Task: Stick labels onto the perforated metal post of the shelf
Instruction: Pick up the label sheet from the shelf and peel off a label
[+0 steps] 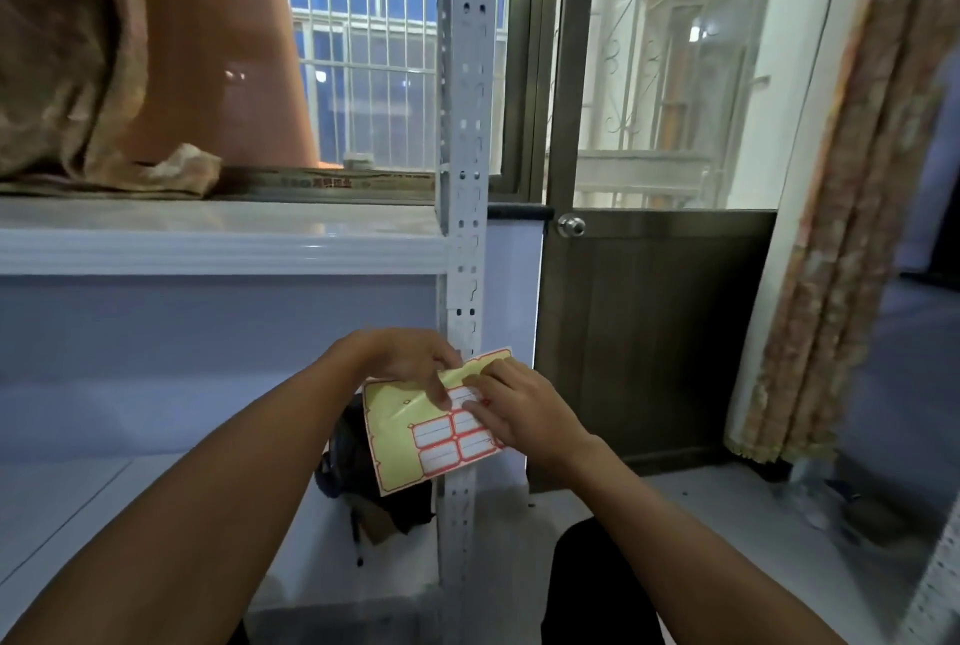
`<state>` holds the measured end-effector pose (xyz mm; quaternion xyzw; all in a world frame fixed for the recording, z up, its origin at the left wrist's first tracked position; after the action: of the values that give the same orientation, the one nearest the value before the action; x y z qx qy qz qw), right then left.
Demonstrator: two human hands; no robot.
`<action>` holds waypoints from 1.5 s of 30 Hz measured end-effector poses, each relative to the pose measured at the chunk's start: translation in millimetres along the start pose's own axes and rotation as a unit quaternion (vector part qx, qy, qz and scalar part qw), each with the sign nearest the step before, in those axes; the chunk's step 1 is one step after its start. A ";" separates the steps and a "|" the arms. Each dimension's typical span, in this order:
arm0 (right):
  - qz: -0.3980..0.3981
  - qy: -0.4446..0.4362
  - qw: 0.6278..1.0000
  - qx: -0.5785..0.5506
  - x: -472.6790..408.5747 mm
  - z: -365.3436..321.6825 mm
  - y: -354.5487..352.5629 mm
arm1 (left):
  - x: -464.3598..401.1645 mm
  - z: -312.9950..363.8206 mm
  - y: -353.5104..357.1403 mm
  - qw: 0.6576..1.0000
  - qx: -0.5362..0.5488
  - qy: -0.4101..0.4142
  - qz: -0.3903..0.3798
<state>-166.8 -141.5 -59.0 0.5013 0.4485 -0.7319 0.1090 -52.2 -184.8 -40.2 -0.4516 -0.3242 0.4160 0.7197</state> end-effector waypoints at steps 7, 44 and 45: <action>0.033 -0.025 0.999 0.028 -21.7 0.9 -36.1 | 0.9 34.1 -40.5 0.998 -0.031 0.025 0.052; 0.106 0.069 0.992 0.021 -83.0 7.1 -94.4 | 17.8 81.1 -124.3 0.984 0.040 0.014 0.172; 0.101 0.065 0.992 0.022 -83.2 6.2 -92.7 | 17.9 78.6 -124.4 0.983 0.049 0.014 0.177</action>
<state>-187.8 -117.2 61.6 0.5930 0.3855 -0.6926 0.1416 -72.5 -169.5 105.9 -0.4716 -0.2084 0.5464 0.6600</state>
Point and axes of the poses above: each hand's wrist, its own x-axis away from the middle knuckle, its own y-axis out of the palm, z = x × y, the point moved 9 cm from there along -x, towards the middle knuckle, and after that the axes turned 10 degrees about z, right-handed, at the moved point
